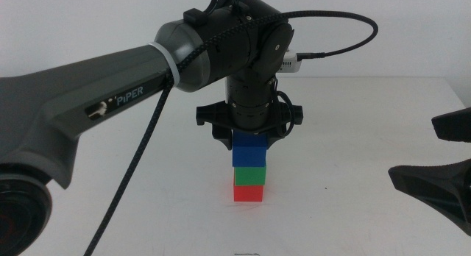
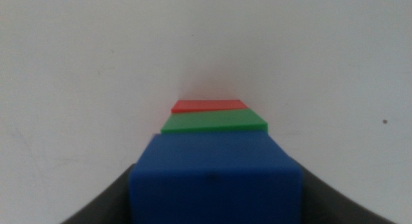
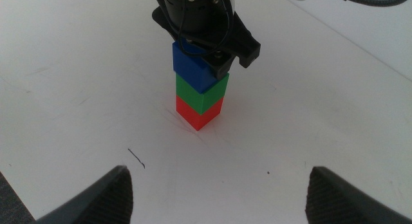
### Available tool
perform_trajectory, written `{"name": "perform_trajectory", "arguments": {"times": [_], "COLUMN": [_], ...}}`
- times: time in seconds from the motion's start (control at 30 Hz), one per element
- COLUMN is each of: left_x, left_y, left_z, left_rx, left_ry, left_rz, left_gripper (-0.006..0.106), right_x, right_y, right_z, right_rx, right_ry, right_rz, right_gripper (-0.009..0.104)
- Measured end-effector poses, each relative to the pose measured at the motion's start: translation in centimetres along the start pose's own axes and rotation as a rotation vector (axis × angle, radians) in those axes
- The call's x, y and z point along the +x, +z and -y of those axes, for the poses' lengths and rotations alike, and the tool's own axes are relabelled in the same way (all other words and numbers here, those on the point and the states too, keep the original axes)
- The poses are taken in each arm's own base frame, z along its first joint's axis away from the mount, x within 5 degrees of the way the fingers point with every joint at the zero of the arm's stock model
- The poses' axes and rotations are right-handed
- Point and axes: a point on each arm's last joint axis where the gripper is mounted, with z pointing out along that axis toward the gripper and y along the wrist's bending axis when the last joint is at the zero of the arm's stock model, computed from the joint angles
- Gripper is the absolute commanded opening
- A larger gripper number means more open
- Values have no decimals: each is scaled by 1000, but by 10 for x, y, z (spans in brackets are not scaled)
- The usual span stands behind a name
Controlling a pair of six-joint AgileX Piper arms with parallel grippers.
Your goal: Stack red cubes first, then green, then blue cubes in a specific spot.
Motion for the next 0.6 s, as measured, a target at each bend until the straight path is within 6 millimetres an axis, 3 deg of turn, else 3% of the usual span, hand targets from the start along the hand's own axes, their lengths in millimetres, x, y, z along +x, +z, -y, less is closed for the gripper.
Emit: {"name": "perform_trajectory", "arguments": {"times": [0.17, 0.37, 0.47, 0.6], "left_x": [-4, -6, -7, -6], "left_y": [-3, -18, -35, -72], "left_z": [1, -3, -8, -19], "left_rx": [-4, -1, -2, 3], "left_ry": [37, 57, 85, 206], "left_rz": [22, 64, 112, 199], "left_gripper": [94, 94, 94, 94], "right_x": [0, 0, 0, 0], "right_y": [0, 0, 0, 0], "right_z": [0, 0, 0, 0], "right_rx": [0, 0, 0, 0], "right_ry": [0, 0, 0, 0], "right_rz": [0, 0, 0, 0], "right_gripper": [92, 92, 92, 92]}}
